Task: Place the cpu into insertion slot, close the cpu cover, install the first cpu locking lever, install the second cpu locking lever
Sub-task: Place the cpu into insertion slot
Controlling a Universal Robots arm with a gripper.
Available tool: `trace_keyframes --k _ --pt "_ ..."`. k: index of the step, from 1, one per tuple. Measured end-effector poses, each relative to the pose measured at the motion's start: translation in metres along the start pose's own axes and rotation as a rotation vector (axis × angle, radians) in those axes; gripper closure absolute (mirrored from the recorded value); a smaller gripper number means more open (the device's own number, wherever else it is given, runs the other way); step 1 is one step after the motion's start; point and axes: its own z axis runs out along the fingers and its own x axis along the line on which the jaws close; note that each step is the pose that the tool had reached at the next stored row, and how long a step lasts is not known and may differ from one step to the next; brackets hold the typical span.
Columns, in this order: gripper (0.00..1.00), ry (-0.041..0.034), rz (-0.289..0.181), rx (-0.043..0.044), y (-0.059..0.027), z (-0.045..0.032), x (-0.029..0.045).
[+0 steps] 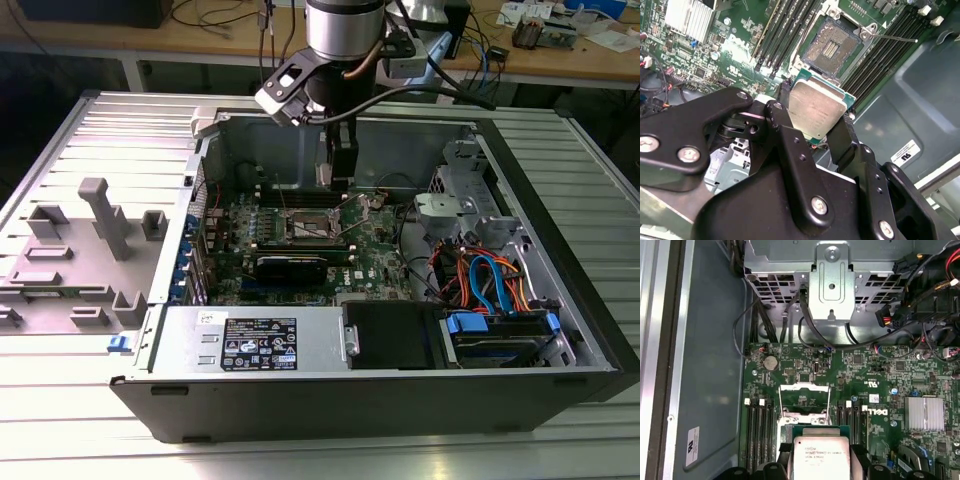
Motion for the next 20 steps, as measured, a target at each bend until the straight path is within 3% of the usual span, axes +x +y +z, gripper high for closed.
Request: trace_keyframes --k 20 --pt "0.46 0.0001 0.002 0.0010 -0.0002 0.0043 -0.0001"
